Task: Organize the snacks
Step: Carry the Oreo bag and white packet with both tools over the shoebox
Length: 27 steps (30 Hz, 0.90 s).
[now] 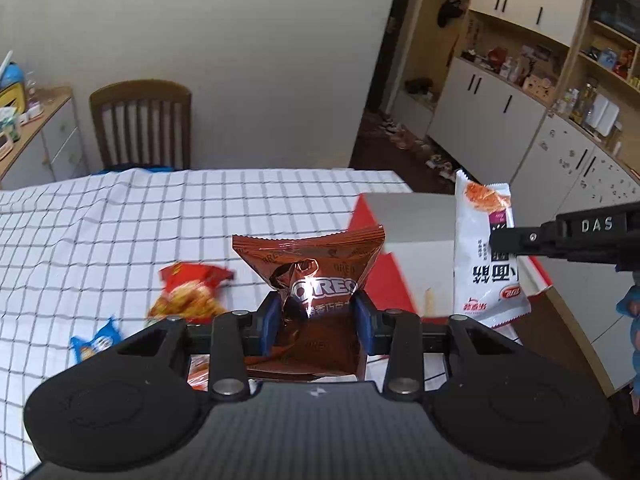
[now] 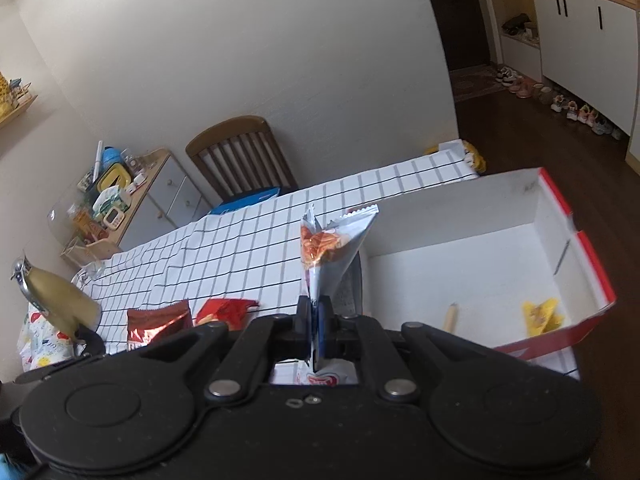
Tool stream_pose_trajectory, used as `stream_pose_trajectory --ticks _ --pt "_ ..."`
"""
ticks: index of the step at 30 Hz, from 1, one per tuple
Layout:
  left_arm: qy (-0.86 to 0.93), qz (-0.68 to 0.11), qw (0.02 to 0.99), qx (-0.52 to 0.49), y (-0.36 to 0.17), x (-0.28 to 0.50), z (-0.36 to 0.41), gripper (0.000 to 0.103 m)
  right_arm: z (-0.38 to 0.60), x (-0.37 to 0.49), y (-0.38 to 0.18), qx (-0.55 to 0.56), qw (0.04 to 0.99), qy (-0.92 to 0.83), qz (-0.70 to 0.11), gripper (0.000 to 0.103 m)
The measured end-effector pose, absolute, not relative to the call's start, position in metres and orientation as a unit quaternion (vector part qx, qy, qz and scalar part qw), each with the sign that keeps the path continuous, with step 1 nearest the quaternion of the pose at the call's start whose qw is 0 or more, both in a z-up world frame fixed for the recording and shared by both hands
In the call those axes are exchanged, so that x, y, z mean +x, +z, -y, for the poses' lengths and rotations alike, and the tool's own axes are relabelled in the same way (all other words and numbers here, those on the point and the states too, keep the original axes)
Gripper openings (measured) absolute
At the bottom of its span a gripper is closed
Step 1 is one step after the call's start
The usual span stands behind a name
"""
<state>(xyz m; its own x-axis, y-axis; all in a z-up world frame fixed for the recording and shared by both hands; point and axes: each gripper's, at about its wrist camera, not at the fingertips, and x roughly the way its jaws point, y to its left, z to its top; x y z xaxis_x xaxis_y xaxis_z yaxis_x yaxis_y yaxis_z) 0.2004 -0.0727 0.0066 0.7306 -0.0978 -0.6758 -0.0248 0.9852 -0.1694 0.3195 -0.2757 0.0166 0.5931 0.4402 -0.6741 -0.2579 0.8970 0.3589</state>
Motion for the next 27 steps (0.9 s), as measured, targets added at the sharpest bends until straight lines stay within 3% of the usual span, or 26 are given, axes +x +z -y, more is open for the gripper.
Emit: stream_pose_trajectory --ticks 27 --pt "-0.059 -0.413 0.908 -0.040 -0.019 0.326 0.219 0.038 0.400 0.396 -0.010 0.098 0.893 0.142 -0.417 0.002"
